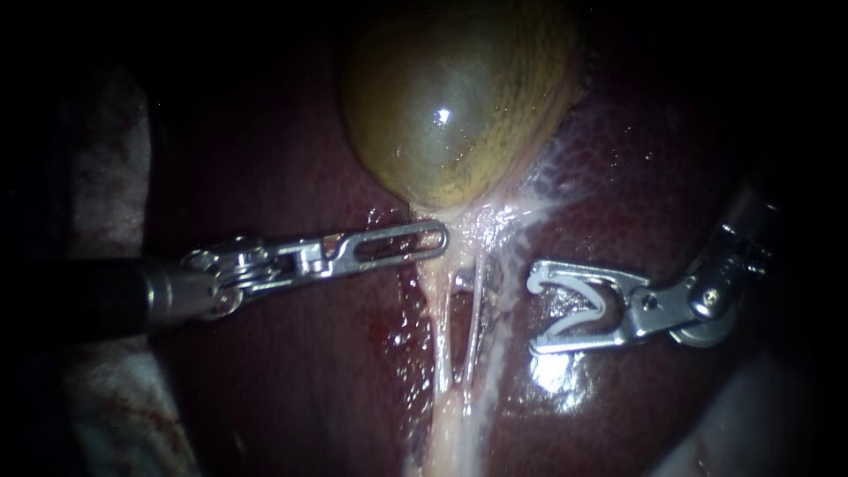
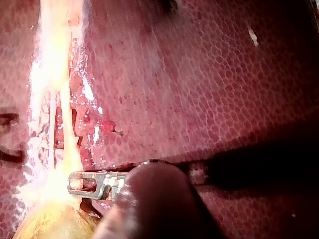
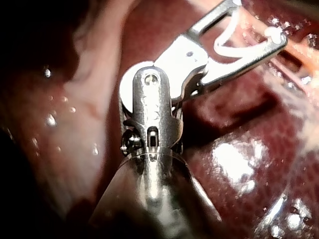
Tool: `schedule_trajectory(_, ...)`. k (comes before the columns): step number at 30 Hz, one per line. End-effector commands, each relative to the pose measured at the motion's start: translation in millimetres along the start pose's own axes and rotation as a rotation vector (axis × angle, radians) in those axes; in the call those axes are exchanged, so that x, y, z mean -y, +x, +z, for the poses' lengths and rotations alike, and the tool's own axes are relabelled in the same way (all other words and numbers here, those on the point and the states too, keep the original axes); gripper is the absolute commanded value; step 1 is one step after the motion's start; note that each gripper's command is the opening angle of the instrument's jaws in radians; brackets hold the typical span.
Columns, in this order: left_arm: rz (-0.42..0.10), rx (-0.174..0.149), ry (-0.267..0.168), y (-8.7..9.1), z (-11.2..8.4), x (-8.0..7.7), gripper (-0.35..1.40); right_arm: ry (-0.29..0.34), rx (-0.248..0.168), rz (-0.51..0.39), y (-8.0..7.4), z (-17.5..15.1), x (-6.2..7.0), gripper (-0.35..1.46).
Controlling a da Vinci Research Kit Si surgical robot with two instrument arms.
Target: Clipping first clip left tube
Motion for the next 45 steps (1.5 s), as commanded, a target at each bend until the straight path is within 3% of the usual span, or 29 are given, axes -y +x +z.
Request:
schedule_trajectory(1,0.000,0.000,0.000,0.0,0.0,0.0,-0.35,0.000,0.000,0.000,0.0,0.0,0.0,0.60)
schedule_trajectory(9,0.000,0.000,0.001,-0.2,-0.1,-0.2,-0.35,0.000,0.000,0.006,0.0,0.1,0.0,0.60)
schedule_trajectory(22,-0.008,0.006,-0.001,-1.1,-0.8,-1.8,-0.35,0.000,0.004,0.049,0.0,0.4,0.6,0.60)
schedule_trajectory(32,-0.017,0.013,-0.003,-2.1,-1.7,-4.0,-0.35,-0.004,0.028,0.084,-1.4,2.2,1.9,0.60)
schedule_trajectory(45,-0.029,0.018,-0.003,-3.0,-2.7,-6.8,-0.35,-0.009,0.034,0.092,-2.1,2.9,1.8,0.60)
